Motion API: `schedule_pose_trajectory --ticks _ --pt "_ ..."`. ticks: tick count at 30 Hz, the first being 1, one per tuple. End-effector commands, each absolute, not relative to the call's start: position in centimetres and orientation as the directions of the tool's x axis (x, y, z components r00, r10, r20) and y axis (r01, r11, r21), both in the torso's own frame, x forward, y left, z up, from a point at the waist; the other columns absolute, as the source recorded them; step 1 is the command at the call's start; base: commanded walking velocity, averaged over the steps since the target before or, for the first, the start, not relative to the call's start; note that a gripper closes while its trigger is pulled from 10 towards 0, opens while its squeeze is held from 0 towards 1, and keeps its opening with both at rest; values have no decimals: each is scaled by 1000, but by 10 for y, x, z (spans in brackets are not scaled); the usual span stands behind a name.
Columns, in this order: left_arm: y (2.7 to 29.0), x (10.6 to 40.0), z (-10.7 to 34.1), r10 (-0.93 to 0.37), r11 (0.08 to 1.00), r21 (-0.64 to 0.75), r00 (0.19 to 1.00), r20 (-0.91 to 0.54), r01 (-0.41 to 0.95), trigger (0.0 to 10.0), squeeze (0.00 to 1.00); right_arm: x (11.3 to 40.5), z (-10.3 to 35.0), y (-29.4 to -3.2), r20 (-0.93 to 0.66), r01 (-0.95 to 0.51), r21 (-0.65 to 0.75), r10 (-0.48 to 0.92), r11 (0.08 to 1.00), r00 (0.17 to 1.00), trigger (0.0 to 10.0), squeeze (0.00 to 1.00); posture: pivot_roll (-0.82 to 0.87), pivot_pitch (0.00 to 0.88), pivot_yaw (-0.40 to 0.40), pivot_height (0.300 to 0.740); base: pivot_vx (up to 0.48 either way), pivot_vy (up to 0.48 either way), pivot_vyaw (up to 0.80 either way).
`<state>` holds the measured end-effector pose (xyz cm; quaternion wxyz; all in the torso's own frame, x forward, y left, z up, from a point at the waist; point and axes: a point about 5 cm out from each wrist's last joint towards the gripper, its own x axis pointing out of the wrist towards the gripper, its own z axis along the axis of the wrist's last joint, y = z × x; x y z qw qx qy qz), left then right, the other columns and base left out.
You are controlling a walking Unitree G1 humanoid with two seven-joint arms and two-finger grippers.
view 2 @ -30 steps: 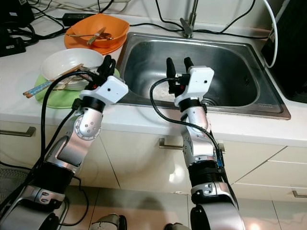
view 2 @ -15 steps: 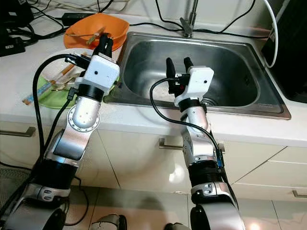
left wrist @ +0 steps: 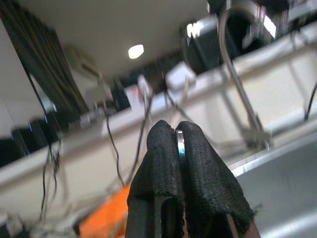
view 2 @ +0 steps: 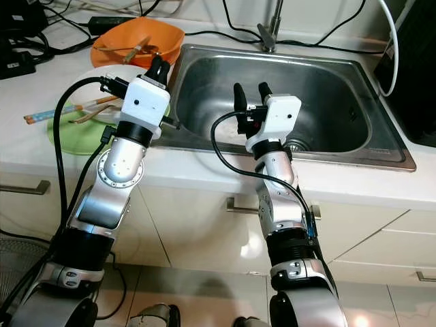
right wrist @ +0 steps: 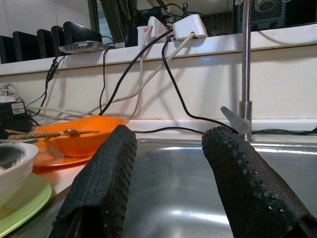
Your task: Kitchen organization
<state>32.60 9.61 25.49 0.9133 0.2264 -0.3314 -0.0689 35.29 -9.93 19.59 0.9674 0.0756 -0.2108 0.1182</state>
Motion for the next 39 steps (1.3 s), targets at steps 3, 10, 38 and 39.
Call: schedule_pose_trajectory --ticks 3,10,38,39 --pt "90 311 278 -315 879 471 654 688 -73 10000 0 353 191 -100 406 -262 110 197 959 892 10000 0 142 96 -51 740 0 0 0" --pt "88 307 290 -321 889 453 610 724 -71 10000 0 354 190 -100 404 -262 104 201 959 893 10000 0 145 94 -51 740 0 0 0" --pt "65 313 271 -419 875 65 682 599 480 10000 0 350 189 -94 409 -334 -46 323 941 853 10000 353 130 80 -39 740 0 0 0" --pt "63 313 268 -439 863 67 679 588 500 10000 0 349 189 -92 409 -349 -51 338 936 847 10000 0 132 77 -39 740 0 0 0"
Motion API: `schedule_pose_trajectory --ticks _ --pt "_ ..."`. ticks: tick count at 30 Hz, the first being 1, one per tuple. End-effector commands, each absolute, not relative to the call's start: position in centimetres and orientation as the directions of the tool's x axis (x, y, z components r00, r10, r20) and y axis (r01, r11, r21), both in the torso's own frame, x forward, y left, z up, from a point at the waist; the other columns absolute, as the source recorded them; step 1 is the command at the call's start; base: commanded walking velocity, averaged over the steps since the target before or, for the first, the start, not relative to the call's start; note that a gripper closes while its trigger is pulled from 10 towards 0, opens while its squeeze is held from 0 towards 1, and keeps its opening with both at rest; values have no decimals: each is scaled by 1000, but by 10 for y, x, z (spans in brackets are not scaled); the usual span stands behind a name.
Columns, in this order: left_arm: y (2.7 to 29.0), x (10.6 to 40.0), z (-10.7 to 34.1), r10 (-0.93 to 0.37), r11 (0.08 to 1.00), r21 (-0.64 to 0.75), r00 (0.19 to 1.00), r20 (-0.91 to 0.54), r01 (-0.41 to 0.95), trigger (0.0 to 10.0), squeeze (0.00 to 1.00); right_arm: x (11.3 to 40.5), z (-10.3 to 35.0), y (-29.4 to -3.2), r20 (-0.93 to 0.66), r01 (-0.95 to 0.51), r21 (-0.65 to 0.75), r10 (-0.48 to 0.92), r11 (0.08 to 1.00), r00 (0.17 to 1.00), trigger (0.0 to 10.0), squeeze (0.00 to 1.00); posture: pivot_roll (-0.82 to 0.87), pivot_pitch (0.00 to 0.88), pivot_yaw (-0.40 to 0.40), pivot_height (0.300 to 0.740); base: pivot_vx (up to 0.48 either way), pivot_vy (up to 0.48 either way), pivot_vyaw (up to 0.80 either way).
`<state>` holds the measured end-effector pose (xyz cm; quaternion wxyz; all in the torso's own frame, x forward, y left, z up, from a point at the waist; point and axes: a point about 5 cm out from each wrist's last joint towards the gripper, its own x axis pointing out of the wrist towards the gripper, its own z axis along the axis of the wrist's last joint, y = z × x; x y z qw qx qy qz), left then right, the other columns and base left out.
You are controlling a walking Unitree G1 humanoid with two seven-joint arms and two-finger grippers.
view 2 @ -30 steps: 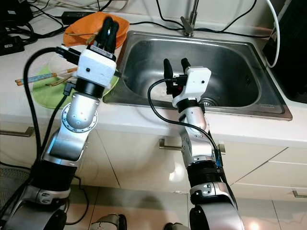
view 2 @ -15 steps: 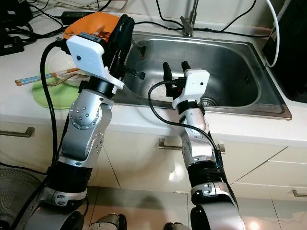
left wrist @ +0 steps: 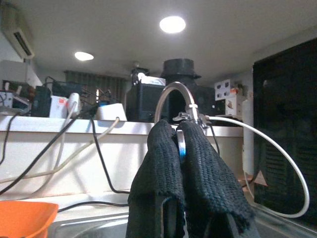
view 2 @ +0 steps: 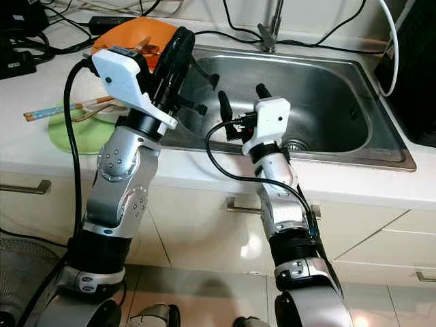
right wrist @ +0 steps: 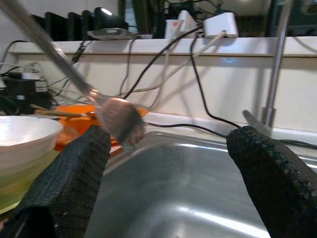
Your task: Kitchen organization
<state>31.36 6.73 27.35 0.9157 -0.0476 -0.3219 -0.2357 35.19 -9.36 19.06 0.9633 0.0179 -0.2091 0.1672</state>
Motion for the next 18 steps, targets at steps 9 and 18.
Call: schedule_pose_trajectory --ticks 9,18 --pt "56 310 261 -500 821 55 668 550 569 10000 0 349 191 -87 417 -361 -47 347 931 840 10000 0 134 73 -36 740 0 0 0" --pt "51 308 253 -554 783 51 657 512 621 10000 0 348 191 -86 421 -374 -42 356 926 834 10000 0 130 66 -31 740 0 0 0"
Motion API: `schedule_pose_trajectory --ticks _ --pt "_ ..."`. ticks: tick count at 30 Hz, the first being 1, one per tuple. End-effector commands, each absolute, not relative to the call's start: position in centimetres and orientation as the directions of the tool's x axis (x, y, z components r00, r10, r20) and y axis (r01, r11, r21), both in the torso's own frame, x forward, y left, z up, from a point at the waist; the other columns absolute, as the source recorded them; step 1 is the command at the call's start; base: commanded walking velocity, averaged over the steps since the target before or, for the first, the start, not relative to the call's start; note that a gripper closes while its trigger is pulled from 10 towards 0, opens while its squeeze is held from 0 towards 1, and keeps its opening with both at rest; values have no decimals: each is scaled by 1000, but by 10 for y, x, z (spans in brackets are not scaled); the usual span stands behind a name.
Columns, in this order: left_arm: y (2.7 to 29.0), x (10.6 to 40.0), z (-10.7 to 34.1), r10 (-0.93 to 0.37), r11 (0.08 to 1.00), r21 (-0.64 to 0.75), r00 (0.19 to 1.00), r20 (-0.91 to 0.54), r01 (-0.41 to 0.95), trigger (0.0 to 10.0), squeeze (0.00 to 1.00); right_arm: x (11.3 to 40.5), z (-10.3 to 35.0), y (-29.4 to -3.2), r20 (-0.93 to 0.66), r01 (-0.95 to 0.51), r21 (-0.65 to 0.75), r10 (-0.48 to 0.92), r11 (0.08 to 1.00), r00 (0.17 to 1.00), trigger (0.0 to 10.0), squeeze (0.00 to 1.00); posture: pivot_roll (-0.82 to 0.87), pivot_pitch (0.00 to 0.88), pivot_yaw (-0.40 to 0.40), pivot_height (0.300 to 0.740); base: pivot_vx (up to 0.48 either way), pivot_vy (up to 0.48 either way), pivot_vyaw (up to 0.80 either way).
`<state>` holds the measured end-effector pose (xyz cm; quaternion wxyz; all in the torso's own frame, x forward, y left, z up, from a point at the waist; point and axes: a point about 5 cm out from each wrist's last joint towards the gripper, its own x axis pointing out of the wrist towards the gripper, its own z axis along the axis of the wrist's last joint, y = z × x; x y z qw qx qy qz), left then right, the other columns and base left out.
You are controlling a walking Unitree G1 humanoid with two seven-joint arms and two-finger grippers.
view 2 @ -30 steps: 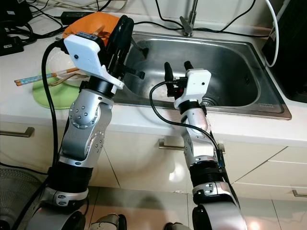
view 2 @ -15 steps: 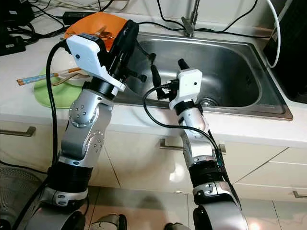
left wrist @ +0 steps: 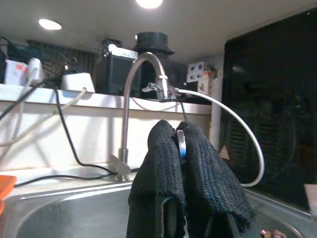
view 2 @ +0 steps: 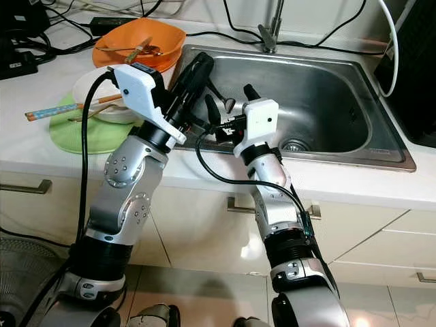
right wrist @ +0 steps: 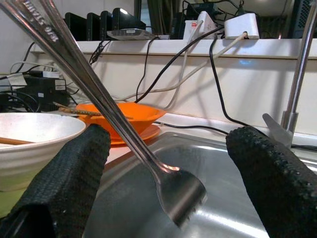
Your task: Kitchen organization
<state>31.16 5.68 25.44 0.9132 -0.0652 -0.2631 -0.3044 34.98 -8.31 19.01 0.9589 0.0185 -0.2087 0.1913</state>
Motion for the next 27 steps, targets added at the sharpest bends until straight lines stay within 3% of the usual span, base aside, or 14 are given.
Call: schedule_pose_trajectory --ticks 1,12,13,15,16,27 --pt "51 308 253 -554 783 51 657 512 621 10000 0 348 191 -86 421 -374 -42 356 926 834 10000 0 130 66 -31 740 0 0 0" --pt "49 306 252 -578 766 59 647 497 640 10000 0 347 192 -84 431 -384 -31 359 923 828 10000 0 133 59 -28 740 0 0 0" --pt "48 306 252 -580 765 60 646 496 641 10000 0 347 192 -84 431 -385 -31 360 923 828 1843 0 134 56 -28 740 0 0 0" --pt "48 306 251 -585 762 60 645 492 645 10000 0 347 192 -84 431 -386 -32 362 922 827 1843 0 133 55 -28 740 0 0 0" --pt "47 306 251 -589 759 59 645 487 648 10000 0 347 192 -84 433 -388 -31 363 921 825 0 0 133 55 -27 740 0 0 0" --pt "46 305 247 -604 748 55 645 468 661 10000 0 346 192 -83 437 -394 -30 366 919 822 0 0 133 56 -27 740 0 0 0"
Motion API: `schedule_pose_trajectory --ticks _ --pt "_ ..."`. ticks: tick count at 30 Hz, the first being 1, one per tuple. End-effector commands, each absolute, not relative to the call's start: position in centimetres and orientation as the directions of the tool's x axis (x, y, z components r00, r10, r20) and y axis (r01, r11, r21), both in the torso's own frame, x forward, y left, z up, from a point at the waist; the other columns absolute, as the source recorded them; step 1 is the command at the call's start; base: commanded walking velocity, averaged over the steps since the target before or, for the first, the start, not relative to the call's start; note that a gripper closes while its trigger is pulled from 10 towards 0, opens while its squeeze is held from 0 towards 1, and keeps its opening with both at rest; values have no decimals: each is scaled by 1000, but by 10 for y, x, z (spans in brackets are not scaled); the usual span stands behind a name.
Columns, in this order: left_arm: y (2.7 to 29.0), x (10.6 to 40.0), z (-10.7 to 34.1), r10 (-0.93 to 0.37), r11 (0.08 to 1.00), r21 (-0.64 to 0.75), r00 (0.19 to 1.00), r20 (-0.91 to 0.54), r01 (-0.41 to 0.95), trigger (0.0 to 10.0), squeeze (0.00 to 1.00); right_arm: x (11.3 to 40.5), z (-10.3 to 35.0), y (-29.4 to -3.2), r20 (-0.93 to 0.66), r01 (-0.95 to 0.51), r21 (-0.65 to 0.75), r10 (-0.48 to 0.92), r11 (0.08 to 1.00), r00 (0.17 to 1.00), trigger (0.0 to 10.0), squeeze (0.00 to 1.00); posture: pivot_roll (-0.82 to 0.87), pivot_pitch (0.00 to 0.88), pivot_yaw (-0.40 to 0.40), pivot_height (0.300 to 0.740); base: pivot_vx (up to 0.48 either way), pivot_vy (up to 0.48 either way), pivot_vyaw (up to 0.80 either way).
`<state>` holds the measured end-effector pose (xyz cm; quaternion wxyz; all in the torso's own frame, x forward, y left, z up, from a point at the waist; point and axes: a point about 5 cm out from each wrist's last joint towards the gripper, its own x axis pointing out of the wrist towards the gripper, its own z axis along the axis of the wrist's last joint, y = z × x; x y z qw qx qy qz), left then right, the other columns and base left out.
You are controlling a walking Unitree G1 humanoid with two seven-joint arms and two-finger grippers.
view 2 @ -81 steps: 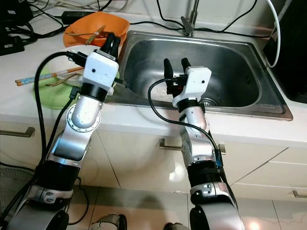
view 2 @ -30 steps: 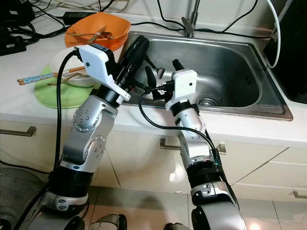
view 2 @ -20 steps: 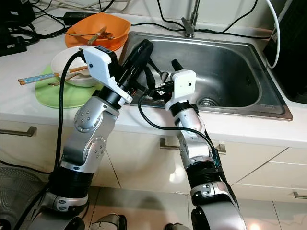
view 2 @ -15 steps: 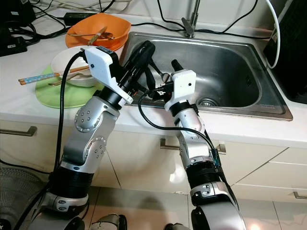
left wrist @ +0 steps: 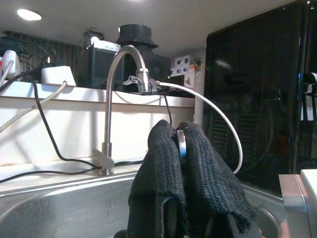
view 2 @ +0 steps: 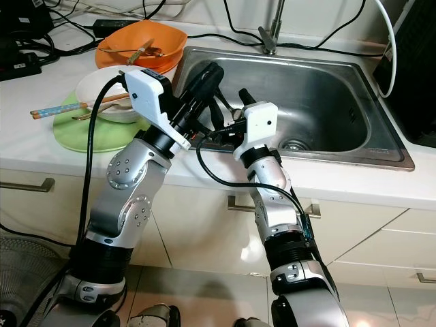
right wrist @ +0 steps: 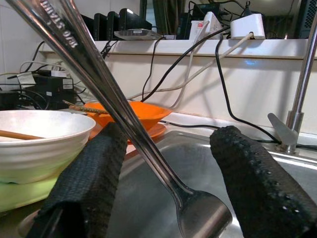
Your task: Kitchen organization
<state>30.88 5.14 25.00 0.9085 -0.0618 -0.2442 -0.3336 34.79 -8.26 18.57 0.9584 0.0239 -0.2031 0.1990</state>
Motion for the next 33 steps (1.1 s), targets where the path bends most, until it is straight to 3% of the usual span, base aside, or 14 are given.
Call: schedule_pose_trajectory --ticks 1,33 --pt "46 305 247 -606 747 55 645 466 662 10000 0 346 192 -83 437 -393 -29 366 919 822 0 0 133 56 -27 740 0 0 0" --pt "47 310 242 -598 776 89 684 416 625 10000 0 347 188 -86 424 -383 -26 357 924 832 0 0 137 68 -29 740 0 0 0"
